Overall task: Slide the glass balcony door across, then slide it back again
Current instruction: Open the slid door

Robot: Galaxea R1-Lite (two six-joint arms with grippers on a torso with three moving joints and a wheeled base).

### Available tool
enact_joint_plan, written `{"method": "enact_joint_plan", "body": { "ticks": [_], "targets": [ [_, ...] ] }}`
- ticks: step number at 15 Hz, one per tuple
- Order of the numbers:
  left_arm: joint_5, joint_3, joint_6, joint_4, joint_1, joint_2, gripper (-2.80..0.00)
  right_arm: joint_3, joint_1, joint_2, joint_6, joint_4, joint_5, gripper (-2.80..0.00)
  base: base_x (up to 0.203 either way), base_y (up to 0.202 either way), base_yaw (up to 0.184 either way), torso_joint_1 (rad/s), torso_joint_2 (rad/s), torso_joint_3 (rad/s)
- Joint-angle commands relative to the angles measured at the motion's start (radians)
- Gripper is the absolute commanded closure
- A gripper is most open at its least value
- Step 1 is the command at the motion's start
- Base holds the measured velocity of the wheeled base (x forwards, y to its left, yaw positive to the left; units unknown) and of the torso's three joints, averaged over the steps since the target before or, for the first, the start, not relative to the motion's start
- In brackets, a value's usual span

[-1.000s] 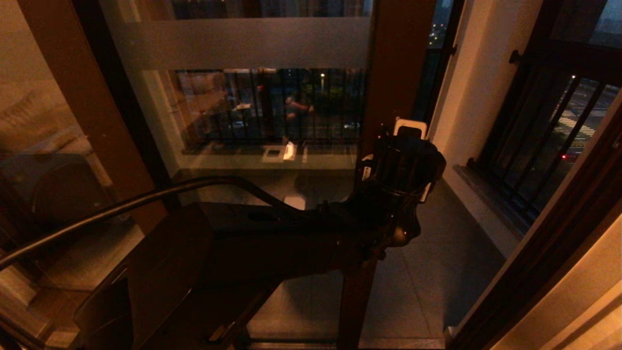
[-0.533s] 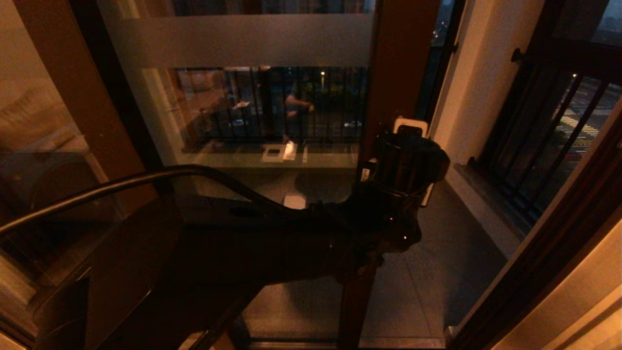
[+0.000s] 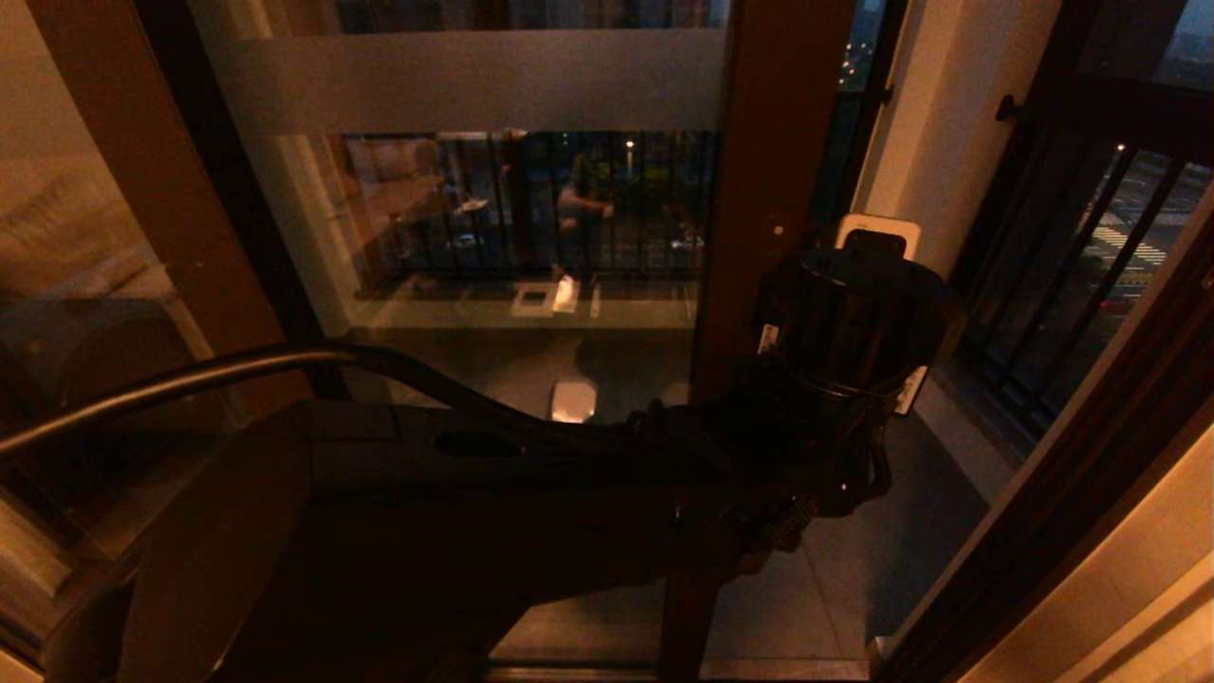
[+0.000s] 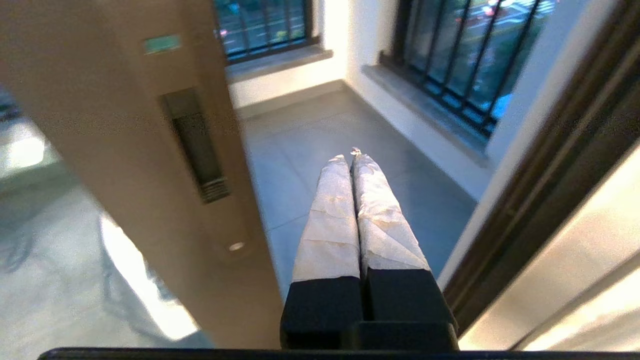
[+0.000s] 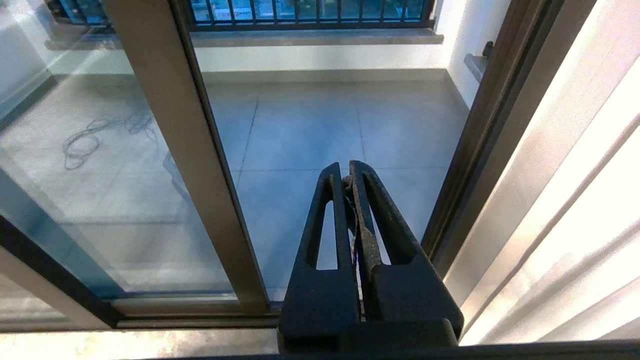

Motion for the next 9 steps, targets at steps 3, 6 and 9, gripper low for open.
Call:
{"method": "enact_joint_plan", "body": {
  "ticks": [3,6,9],
  "targets": [
    [-0.067,-0.019,0.000,0.005,0.003,0.028,0.00,0.003,0.000,0.000,0.000,0.000,0.000,0.00,0.000,0.000,0.000,0.000,0.00,0.000],
    [-0.153,-0.090,0.001,0.004,0.045,0.094,0.00,0.003,0.000,0.000,0.000,0.000,0.000,0.00,0.000,0.000,0.000,0.000,0.00,0.000],
    [-0.174,-0.092,-0.004,-0.006,0.082,0.136,0.00,0.003,0.000,0.000,0.000,0.000,0.000,0.00,0.000,0.000,0.000,0.000,0.00,0.000]
  ]
}}
